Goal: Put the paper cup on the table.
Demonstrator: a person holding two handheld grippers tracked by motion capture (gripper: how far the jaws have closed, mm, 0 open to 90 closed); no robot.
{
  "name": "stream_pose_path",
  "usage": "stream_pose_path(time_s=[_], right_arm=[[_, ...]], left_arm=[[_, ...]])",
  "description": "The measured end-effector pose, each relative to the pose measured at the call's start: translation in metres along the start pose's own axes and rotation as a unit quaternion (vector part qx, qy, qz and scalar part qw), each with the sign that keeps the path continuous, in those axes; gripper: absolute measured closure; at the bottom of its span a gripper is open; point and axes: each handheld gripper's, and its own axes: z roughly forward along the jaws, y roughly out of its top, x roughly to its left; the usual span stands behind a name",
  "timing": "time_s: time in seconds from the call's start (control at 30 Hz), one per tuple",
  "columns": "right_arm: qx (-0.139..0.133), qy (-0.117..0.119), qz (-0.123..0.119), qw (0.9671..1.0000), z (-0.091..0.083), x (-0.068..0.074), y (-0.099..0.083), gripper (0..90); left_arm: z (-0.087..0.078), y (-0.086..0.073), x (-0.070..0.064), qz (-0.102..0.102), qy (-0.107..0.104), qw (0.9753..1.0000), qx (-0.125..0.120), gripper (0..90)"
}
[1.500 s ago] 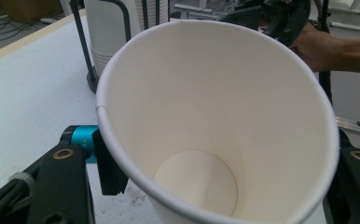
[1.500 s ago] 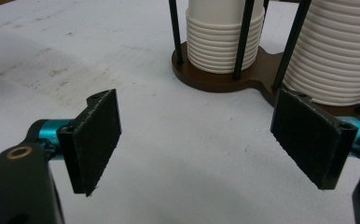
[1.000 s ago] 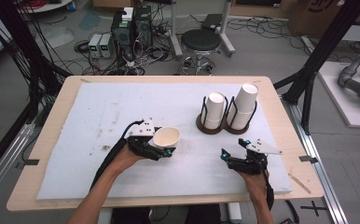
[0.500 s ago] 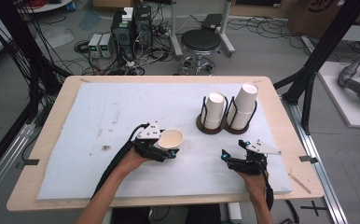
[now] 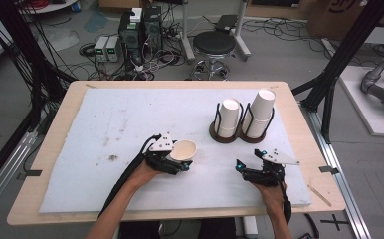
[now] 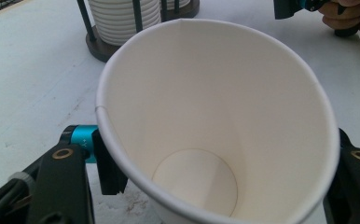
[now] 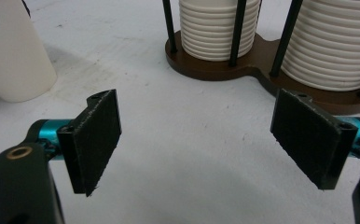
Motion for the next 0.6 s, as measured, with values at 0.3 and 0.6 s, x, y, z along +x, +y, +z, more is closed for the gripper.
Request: stream_pose_path(time_s=[0.3, 0.6], right_arm=[[0.0, 0.0, 0.001, 1.0, 0.0001, -0.0003, 0.0, 16.5], [0.0, 0.0, 0.003, 1.0, -0.0001, -0.0004, 0.0, 16.5]], left_arm=[[0.0034, -0.0013, -0.0023, -0.001, -0.005, 1.0, 0.005, 17.1], [0.0025, -0.0012, -0.0008, -0.005, 0.001, 1.0, -0.006, 4.6]])
